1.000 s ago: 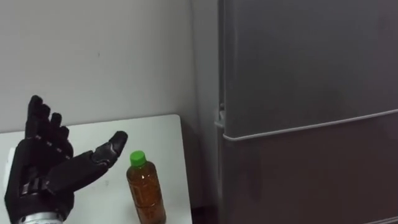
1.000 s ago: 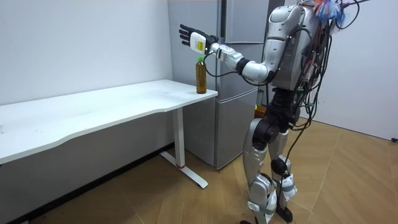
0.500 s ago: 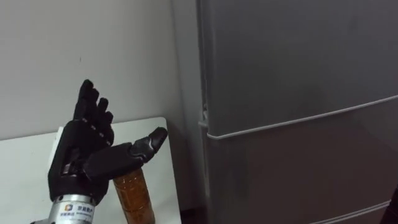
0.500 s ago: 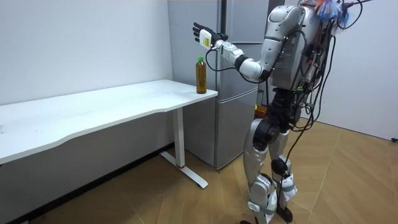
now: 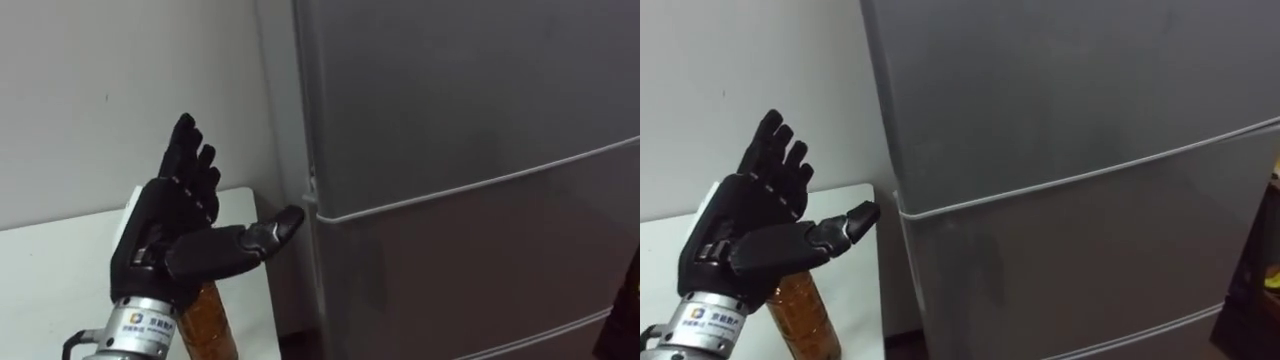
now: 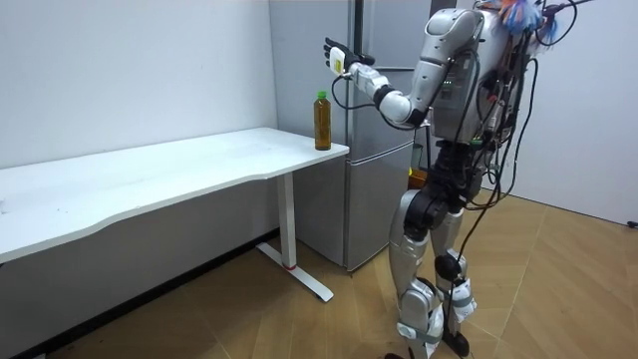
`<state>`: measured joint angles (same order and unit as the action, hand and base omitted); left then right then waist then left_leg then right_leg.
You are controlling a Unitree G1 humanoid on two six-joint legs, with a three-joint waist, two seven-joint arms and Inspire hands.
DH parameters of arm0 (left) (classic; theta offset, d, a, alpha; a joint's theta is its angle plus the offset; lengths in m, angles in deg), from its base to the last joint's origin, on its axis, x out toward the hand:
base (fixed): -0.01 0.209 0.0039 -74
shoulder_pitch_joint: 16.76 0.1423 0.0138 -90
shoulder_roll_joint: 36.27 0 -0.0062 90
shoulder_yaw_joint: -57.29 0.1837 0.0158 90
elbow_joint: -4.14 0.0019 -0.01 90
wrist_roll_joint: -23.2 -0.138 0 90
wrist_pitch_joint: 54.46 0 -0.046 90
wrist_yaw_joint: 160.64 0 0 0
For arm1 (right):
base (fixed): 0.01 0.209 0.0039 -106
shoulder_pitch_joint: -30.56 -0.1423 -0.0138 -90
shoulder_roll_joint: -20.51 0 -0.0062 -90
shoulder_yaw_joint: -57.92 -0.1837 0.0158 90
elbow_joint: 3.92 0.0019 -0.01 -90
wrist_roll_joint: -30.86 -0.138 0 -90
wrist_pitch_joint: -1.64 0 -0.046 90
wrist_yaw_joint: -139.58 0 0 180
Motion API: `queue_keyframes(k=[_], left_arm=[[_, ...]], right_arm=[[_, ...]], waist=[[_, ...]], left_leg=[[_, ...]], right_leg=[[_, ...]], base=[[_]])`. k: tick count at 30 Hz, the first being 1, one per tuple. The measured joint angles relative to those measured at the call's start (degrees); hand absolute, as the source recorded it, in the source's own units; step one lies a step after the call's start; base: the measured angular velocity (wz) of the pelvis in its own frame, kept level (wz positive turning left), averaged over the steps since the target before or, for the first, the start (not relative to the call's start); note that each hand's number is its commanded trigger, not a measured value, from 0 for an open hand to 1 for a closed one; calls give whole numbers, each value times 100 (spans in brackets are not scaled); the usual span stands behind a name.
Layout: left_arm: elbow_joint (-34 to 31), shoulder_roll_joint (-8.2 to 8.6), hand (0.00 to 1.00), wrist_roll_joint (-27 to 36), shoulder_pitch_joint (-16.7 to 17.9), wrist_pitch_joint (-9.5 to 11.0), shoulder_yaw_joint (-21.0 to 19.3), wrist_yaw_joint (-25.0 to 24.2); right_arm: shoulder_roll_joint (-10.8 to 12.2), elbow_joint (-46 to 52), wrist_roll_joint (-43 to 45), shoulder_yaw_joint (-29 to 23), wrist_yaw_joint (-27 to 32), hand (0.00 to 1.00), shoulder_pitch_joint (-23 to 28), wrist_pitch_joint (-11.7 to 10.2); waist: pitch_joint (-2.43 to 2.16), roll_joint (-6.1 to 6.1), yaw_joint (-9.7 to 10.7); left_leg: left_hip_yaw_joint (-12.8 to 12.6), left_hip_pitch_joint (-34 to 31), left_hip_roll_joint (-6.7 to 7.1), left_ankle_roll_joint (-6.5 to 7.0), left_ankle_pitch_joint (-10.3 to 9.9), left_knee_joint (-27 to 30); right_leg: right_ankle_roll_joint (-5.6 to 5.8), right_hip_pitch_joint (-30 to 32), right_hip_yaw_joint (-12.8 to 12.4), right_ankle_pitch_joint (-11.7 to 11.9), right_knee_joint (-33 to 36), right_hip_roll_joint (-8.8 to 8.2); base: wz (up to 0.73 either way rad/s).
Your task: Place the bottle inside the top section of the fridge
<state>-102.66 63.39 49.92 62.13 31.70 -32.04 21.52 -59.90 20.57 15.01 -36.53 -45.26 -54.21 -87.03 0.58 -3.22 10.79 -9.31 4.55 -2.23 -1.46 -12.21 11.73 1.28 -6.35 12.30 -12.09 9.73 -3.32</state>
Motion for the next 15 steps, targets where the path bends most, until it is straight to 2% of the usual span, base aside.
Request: queue_keyframes(k=[7, 15], left_arm=[[-1, -17, 0, -3, -306, -9, 400, -267], [3, -24, 0, -4, -324, -8, 823, -641]], right_arm=[[-61, -19, -14, 91, 0, 0, -13, -2], [-61, -215, -18, 131, -8, 0, -179, -7]], waist=[[-3, -16, 23], [-3, -16, 167]], left_leg=[[1, -10, 0, 0, 0, -14], [1, -2, 0, 0, 0, -38]], right_leg=[[0, 18, -6, 0, -3, 1], [-1, 34, -16, 1, 9, 4]], base=[[0], [0]])
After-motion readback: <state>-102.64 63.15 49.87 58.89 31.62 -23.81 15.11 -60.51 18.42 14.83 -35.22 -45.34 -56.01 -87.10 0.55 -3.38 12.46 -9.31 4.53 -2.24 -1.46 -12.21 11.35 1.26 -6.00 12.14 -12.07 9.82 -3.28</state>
